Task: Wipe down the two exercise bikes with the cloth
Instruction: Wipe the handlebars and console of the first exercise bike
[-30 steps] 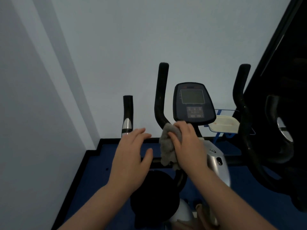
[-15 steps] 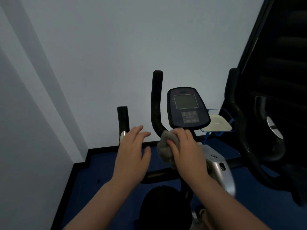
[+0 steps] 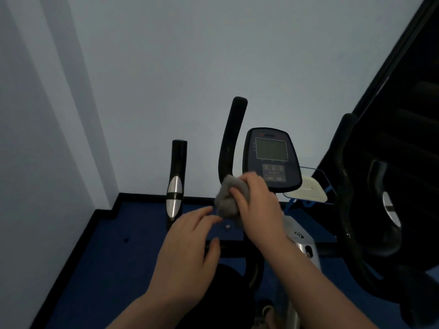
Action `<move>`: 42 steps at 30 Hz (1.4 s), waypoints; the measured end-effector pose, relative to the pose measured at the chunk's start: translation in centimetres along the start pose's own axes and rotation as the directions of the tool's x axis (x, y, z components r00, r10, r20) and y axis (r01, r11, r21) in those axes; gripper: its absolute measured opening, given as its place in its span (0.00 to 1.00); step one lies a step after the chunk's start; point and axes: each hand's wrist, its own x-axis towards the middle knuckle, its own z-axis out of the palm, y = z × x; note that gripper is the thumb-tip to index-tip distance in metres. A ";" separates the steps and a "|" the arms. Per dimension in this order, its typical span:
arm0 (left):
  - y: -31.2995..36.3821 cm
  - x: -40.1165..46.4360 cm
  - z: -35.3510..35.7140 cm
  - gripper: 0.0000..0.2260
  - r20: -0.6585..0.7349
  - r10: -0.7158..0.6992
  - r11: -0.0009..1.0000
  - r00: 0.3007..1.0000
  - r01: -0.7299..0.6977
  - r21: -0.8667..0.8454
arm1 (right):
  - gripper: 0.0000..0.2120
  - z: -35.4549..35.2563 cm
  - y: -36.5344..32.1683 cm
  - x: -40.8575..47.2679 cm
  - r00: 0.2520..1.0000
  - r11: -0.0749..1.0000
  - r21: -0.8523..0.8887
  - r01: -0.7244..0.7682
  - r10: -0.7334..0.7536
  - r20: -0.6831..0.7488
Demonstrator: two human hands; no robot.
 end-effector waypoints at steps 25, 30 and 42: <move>-5.2 14.0 -2.6 0.16 -0.180 0.199 0.935 0.963 -0.131 0.331 | 0.06 1.0 -1.8 5.2 0.994 0.996 0.009 -0.090 0.090 -0.063; -5.8 14.1 -2.1 0.15 -0.236 0.236 0.941 0.943 -0.160 0.299 | 0.06 1.2 0.1 1.2 0.985 0.983 0.119 -0.137 0.148 -0.089; -6.4 14.5 -1.6 0.16 -0.274 0.239 0.950 0.932 -0.166 0.264 | 0.06 1.7 -2.2 5.9 0.984 0.986 0.120 -0.114 0.129 -0.120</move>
